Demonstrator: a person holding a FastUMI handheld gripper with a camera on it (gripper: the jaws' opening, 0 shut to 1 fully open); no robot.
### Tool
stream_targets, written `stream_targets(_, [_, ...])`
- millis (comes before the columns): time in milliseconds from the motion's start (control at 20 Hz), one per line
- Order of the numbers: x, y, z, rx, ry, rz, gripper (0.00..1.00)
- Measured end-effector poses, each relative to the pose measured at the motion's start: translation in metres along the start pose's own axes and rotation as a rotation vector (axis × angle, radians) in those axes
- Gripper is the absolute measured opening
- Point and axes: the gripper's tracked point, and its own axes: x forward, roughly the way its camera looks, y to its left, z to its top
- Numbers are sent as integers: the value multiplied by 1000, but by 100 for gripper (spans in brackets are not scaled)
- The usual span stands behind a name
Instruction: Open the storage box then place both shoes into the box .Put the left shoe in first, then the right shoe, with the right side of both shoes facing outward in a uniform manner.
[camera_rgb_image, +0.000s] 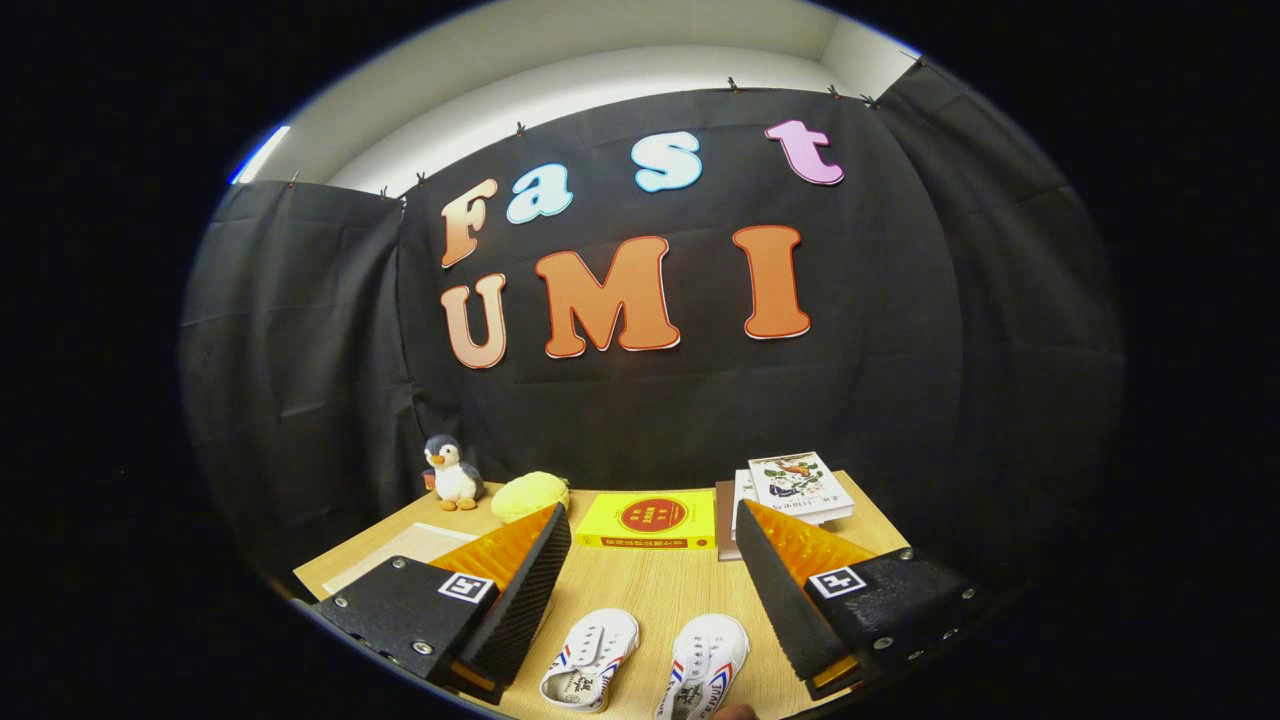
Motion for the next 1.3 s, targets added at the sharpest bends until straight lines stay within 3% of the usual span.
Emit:
stream_targets(350, [-2, 9, -29, 67, 82, 53, 98])
stream_targets(650, [0, 41, -57, 123, 156, 192, 98])
stream_targets(850, [-2, 85, -93, 391, 299, 392, 98])
stream_targets(1300, [0, 125, -157, 682, 510, 536, 98])
